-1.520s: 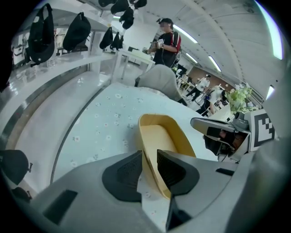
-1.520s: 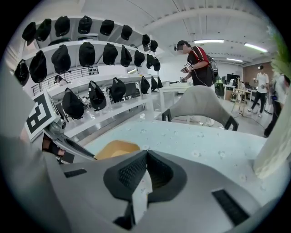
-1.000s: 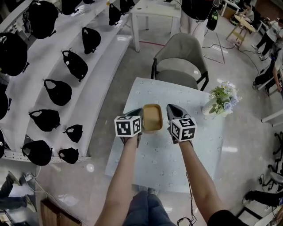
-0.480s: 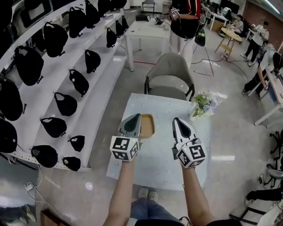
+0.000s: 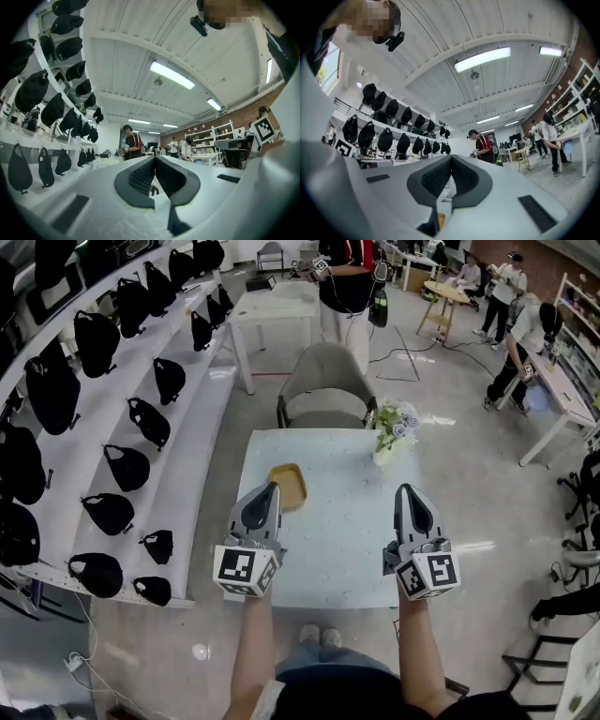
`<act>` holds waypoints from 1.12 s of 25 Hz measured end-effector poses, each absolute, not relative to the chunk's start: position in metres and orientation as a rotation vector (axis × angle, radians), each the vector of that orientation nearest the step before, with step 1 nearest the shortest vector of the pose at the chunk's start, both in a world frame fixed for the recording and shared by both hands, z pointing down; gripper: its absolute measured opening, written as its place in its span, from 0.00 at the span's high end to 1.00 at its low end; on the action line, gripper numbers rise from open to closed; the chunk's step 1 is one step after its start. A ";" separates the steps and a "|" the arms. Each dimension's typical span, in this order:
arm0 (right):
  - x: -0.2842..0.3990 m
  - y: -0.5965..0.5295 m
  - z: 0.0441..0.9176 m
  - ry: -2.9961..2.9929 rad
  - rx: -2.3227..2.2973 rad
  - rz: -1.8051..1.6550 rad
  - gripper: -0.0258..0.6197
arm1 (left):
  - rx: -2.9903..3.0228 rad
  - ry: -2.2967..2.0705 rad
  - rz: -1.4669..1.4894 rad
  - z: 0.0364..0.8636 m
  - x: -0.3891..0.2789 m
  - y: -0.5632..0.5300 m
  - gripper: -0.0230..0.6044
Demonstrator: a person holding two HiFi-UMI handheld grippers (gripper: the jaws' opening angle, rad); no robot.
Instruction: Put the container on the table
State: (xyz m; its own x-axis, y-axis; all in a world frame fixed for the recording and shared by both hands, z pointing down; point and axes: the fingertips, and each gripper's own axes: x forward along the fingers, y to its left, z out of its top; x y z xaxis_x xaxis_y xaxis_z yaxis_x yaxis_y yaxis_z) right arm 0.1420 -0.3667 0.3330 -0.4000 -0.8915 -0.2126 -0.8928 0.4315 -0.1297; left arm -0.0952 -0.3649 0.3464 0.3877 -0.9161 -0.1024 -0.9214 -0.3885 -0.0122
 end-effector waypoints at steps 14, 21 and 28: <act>0.207 -0.309 0.341 2.301 -1.774 0.025 0.96 | -2.590 1.640 0.089 0.356 -0.082 -0.333 0.95; 0.210 -0.308 0.343 2.319 -1.778 0.014 0.96 | -2.578 1.659 0.088 0.354 -0.081 -0.329 0.95; 0.208 -0.307 0.340 2.319 -1.758 0.001 0.96 | -2.584 1.652 0.082 0.354 -0.077 -0.328 0.95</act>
State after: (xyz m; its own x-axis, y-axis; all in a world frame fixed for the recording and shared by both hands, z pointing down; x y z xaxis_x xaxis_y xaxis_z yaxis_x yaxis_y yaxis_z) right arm 0.2078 -0.3073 0.3404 -0.2531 -0.9499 -0.1831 -0.9500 0.2798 -0.1383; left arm -0.0774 -0.3277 0.3537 0.4194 -0.9039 -0.0843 -0.9078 -0.4181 -0.0331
